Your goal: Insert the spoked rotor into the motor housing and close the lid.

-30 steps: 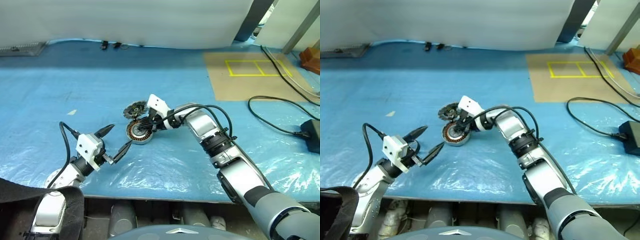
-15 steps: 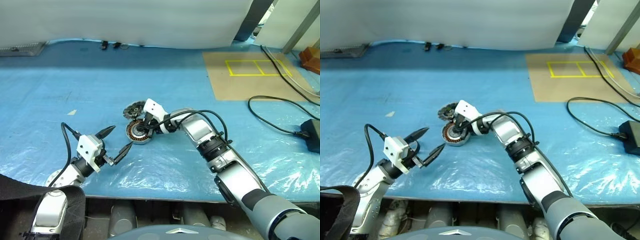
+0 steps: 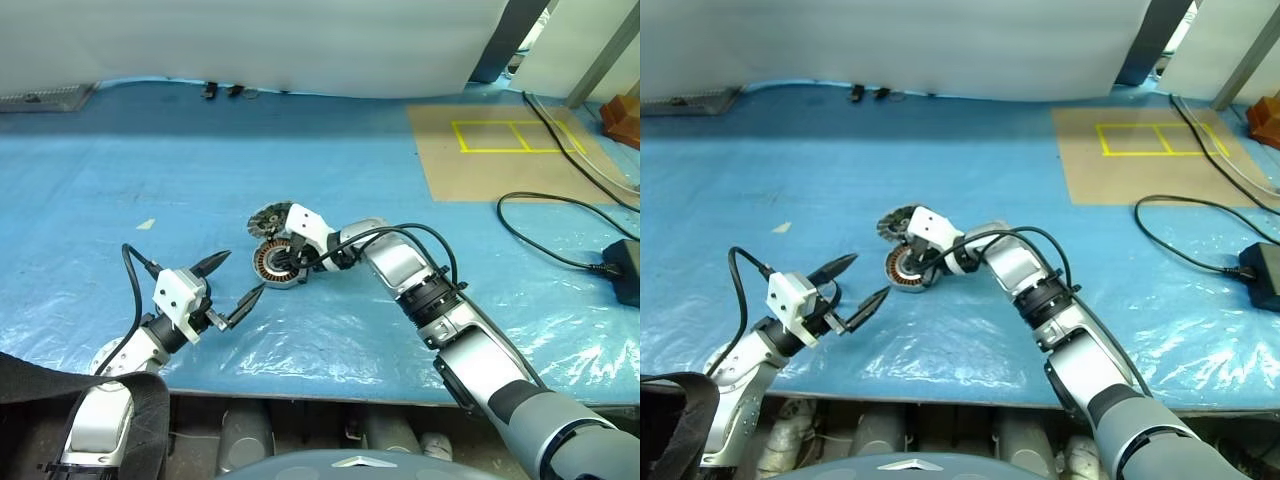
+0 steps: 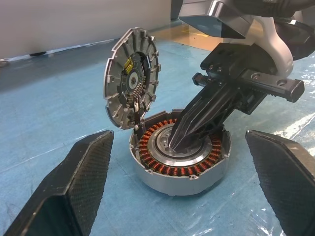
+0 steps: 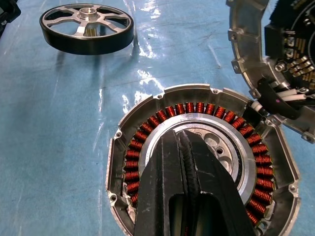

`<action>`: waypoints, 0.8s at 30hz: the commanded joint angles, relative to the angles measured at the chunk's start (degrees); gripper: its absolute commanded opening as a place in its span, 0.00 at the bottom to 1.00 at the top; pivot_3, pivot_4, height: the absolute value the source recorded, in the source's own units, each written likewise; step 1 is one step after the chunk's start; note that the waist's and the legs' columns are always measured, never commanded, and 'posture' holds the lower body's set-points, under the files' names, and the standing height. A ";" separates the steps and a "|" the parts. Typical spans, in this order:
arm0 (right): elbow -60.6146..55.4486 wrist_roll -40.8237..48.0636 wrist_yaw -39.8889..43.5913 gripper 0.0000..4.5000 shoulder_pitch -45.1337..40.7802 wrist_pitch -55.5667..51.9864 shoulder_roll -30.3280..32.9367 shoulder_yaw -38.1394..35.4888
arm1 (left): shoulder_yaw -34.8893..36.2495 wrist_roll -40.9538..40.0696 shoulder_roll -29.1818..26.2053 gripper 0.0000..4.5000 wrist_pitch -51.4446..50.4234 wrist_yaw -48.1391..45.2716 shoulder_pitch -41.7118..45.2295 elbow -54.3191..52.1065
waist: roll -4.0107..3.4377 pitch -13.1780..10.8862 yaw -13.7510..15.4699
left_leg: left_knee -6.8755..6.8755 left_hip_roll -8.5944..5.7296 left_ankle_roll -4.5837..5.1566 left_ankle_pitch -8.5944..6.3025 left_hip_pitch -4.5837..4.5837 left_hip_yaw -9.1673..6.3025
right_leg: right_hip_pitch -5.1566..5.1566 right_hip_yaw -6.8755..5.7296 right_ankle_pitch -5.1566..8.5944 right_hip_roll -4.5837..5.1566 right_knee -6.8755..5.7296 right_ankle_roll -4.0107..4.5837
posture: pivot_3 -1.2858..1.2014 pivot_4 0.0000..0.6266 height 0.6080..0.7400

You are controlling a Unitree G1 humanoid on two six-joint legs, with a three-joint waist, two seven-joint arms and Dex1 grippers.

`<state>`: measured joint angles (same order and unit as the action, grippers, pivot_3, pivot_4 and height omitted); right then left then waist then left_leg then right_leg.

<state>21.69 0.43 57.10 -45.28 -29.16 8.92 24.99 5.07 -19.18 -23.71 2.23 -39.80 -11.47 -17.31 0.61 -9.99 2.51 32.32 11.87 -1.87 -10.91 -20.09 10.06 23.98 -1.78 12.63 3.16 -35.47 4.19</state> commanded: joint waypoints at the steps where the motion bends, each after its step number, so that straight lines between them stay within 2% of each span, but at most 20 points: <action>1: 1.06 4.48 0.00 0.01 0.51 -6.15 -1.66 -4.03 | 0.74 -0.37 -0.61 1.00 0.72 -0.10 0.46 -0.79 | 0.00 0.00 0.01 | 0.00 0.00 0.00 0.00 0.00 0.00 | 0.00 0.00 0.00 0.00 0.00 0.00 | 0.52 0.24 1.00; 4: 0.30 10.00 -0.81 0.01 -1.20 -13.43 -3.95 -9.94 | 0.78 -0.40 -0.54 1.00 0.72 0.03 0.63 -0.84 | -0.01 -0.01 0.05 | 0.00 0.01 0.00 0.00 -0.01 0.00 | 0.01 0.00 0.00 -0.01 0.00 0.00 | 0.52 0.24 1.00; 6: 0.49 10.72 -1.70 0.01 -2.05 -14.41 -4.28 -11.20 | 0.77 -0.38 -0.62 1.00 0.62 -0.01 0.63 -0.82 | -0.01 -0.01 0.02 | 0.00 0.01 0.00 0.00 -0.02 -0.01 | 0.02 0.00 0.00 -0.01 0.00 0.00 | 0.52 0.24 1.00; 17: 0.06 2.80 -1.56 0.01 1.57 -6.33 0.05 -0.04 | 0.25 -0.29 -0.71 1.00 0.17 -0.13 1.49 -0.57 | -0.01 0.00 -0.12 | -0.02 0.01 -0.20 0.12 0.01 0.00 | 0.03 0.02 0.00 -0.01 0.01 0.00 | 0.52 0.24 1.00; 20: 0.23 1.52 -2.84 0.01 1.63 -3.79 0.09 0.45 | 0.49 -0.36 -0.85 1.00 0.06 -0.11 1.50 -0.58 | 0.00 0.01 -0.22 | -0.02 0.01 -0.20 0.11 0.06 0.00 | 0.02 0.05 0.01 -0.01 0.00 -0.01 | 0.52 0.24 1.00; 24: -1.33 5.64 -1.87 0.01 0.52 -3.20 -1.99 -3.64 | 0.85 -0.56 -1.11 1.00 -0.07 -0.13 1.69 -0.60 | 0.00 0.00 -0.19 | -0.01 0.01 -0.18 0.11 0.06 0.00 | 0.03 0.07 0.01 -0.01 -0.02 -0.01 | 0.52 0.24 1.00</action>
<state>21.37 4.26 54.82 -44.47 -32.53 8.08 22.57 5.05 -19.19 -24.23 1.98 -39.78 -9.97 -16.76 0.61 -9.98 2.32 32.31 11.88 -2.05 -10.81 -20.06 10.06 24.03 -1.71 12.63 3.14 -35.50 4.18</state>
